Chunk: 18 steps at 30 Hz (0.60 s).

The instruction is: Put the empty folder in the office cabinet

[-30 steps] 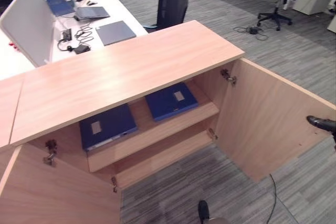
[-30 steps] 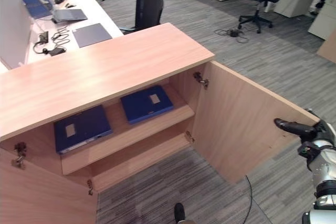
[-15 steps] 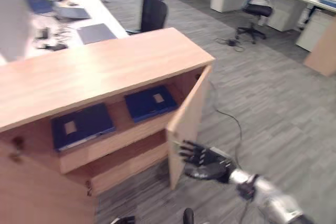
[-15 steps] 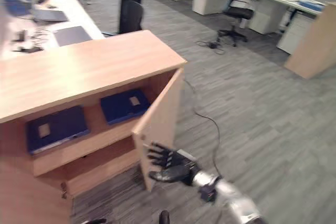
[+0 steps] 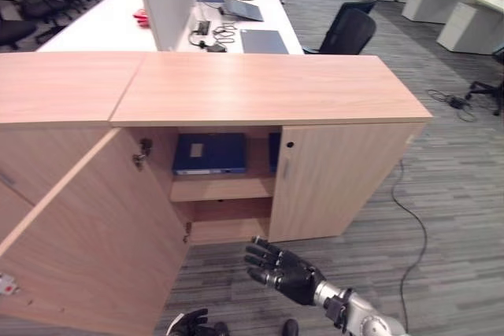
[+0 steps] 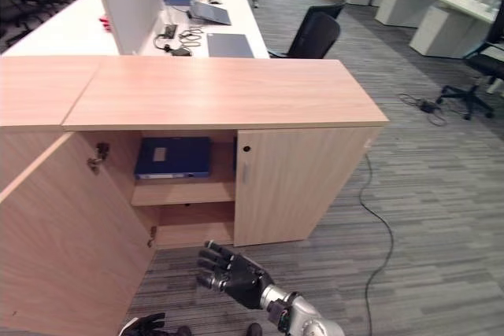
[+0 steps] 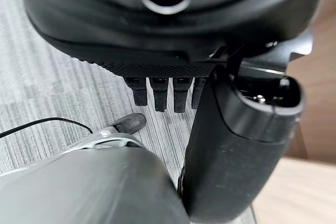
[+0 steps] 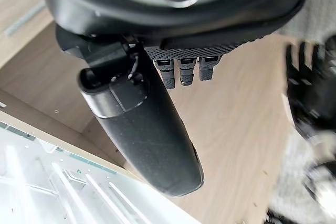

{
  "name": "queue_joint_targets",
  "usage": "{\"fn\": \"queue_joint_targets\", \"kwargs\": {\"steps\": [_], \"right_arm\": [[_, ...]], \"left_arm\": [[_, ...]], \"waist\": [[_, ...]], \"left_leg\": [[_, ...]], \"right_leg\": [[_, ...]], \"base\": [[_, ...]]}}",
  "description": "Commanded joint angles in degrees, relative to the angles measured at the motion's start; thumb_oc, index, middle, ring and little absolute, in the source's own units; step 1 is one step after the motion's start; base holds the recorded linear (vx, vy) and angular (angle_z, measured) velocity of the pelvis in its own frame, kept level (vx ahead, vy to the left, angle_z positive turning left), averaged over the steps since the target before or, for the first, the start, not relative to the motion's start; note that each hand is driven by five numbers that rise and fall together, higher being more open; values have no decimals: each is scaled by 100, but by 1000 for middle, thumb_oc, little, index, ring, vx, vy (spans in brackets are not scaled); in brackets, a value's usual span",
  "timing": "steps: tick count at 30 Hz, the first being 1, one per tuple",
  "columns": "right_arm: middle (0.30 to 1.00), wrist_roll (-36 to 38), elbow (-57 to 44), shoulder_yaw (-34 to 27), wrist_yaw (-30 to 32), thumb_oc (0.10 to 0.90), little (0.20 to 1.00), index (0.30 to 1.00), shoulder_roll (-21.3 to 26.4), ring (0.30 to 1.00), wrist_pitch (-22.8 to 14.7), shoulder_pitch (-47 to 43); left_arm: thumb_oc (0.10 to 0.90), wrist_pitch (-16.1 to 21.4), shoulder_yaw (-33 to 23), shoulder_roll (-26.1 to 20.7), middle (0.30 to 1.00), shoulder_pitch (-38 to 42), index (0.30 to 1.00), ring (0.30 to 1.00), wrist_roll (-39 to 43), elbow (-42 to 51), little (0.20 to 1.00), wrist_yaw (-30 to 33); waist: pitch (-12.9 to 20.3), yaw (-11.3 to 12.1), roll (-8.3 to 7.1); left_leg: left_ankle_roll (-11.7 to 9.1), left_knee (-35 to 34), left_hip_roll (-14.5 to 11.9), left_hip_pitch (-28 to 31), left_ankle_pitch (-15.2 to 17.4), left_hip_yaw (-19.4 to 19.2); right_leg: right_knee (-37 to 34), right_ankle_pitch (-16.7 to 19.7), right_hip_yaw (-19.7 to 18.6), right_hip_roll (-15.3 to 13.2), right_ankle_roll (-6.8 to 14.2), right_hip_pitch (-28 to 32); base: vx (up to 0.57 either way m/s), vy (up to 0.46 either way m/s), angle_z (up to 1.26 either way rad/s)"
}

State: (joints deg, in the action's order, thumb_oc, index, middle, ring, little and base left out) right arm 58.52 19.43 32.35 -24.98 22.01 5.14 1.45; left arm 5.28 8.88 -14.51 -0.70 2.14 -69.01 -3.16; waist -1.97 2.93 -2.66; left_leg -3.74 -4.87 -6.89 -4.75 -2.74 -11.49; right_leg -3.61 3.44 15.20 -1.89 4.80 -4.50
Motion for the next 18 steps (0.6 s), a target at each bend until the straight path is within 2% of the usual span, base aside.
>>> {"fn": "queue_joint_targets", "kwargs": {"steps": [1,2,3,5,6,8,9,10,14,15,16,17,18], "right_arm": [[900,-524,-272,-268,13,800,900,900,-230,900,-563,-497],[900,-813,-150,-317,60,800,900,900,-121,900,-515,-474],[900,-1677,177,-550,370,800,900,900,113,900,-601,-337],[900,-2820,579,-786,749,800,900,900,237,900,-636,-128],[900,-2821,579,-788,750,800,900,900,235,900,-636,-128],[900,-3659,1127,-937,1112,800,900,900,205,900,-540,-9],[900,-4043,1938,-1134,1464,800,900,900,19,900,-492,-3],[900,-4043,1943,-1135,1464,800,900,900,17,900,-494,-7],[900,-3747,3568,-1794,1991,800,900,900,-549,900,-499,49],[900,-3747,3570,-1794,1991,800,900,900,-550,900,-501,47],[900,-3724,3687,-2003,1959,800,900,900,-544,900,-511,150],[900,-3776,4024,-2102,2027,800,900,900,-521,900,-521,152],[900,-3602,4260,-2236,2141,800,900,900,-633,900,-555,155]], "left_arm": [[800,-109,119,-270,900,34,900,900,349,-268,900,-147],[800,-128,105,-274,900,98,900,900,460,-234,900,-242],[800,-167,72,-267,900,202,900,900,677,-185,900,-359],[800,-182,77,-215,900,251,900,900,849,-77,900,-364],[800,-183,78,-216,900,253,900,900,850,-77,900,-364],[800,-192,125,-152,900,326,900,900,1123,43,900,-251],[800,-178,146,-84,900,426,900,900,1427,88,900,-93],[800,-178,147,-86,900,430,900,900,1427,87,900,-93],[800,-211,-123,42,900,577,900,900,2106,-142,900,71],[800,-211,-123,42,900,578,900,900,2106,-143,900,70],[800,-247,-347,-172,900,341,900,900,2326,8,900,-188],[800,-227,-503,-275,900,410,900,900,2365,-193,900,-54],[800,-184,-438,-90,900,547,900,900,2689,-61,900,108]], "waist": [[-316,61,-237],[-349,57,-249],[-406,46,-242],[-422,24,-223],[-408,14,-226],[-431,12,-203],[-434,18,-173],[-422,7,-177],[-515,100,-116],[-517,98,-116],[-572,180,-59],[-599,209,3],[-628,173,68]], "left_leg": [[187,237,407,461,293,127],[179,235,414,413,269,209],[151,183,432,360,207,357],[120,79,443,323,123,520],[124,78,448,301,111,529],[89,40,435,282,66,652],[51,0,421,238,4,789],[56,-4,427,217,-10,800],[-110,-13,345,65,-181,974],[-111,-13,345,66,-182,976],[-169,-13,337,-9,-257,1075],[-232,-13,331,-107,-341,1159],[-283,-13,325,-223,-415,1167]], "right_leg": [[57,-296,70,-191,143,362],[55,-306,125,-198,131,350],[41,-351,232,-190,103,370],[20,-399,383,-190,76,398],[18,-392,393,-195,77,380],[-5,-441,511,-187,42,438],[-33,-487,659,-175,17,475],[-34,-480,670,-181,19,458],[-52,-558,899,-117,-34,480],[-52,-559,901,-117,-34,482],[-50,-581,1029,-123,-43,487],[-66,-598,1158,-121,-44,475],[-93,-632,1276,-113,-54,471]], "base": [[-33,-47,56],[-39,-80,70],[-30,-77,79],[3,-63,79],[16,-50,64],[32,-96,65],[28,-99,54],[21,-98,46],[-11,-104,46],[-32,-61,29],[-49,-58,26],[-59,-85,41],[-33,-57,63]]}}
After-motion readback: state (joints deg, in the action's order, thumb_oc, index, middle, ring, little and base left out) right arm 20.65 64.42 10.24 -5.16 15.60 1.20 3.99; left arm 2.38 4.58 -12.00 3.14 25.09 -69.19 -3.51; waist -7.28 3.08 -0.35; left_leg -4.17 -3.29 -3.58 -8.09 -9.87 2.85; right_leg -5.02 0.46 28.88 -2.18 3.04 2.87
